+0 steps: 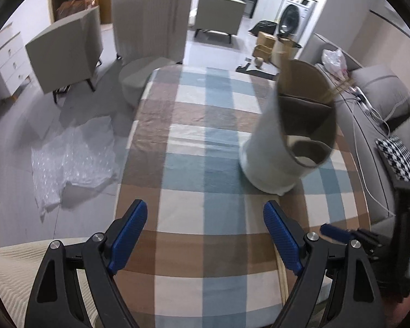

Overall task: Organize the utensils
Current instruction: 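Lower both open tools past the holder to the last chopsticks, then close the right gripper on a chopstick while the left gripper grasps the last one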

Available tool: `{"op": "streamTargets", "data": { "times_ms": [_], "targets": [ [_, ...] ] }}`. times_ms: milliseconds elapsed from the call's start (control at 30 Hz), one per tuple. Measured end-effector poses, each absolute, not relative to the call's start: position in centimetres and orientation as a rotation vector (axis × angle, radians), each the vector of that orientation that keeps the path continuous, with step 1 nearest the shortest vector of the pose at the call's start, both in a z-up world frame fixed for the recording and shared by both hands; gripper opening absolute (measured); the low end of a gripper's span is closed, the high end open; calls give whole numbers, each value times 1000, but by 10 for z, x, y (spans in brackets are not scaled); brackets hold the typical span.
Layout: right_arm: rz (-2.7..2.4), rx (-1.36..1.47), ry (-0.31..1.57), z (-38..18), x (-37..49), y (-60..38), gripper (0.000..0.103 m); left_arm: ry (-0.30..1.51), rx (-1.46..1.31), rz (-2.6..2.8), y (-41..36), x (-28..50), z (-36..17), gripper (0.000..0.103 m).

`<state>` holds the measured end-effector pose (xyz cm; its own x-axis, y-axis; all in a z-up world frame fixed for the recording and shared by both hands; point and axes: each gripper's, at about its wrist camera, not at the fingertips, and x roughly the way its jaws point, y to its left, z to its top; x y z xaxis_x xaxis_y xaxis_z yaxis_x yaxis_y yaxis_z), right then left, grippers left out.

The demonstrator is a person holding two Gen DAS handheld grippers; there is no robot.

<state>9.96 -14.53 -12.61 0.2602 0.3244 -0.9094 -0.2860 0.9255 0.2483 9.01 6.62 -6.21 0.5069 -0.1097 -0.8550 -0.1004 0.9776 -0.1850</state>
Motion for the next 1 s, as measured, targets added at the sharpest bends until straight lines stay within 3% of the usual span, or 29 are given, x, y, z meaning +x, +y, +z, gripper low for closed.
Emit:
{"op": "streamTargets", "data": {
  "times_ms": [333,1000],
  "targets": [
    [396,-89,1330,-164,119,-109,25,1100,-381,53,105,103,-80,84],
    [344,-294,1316,-162,112,-71,20,1123,-444,40,124,108,-88,84]
  ]
}}
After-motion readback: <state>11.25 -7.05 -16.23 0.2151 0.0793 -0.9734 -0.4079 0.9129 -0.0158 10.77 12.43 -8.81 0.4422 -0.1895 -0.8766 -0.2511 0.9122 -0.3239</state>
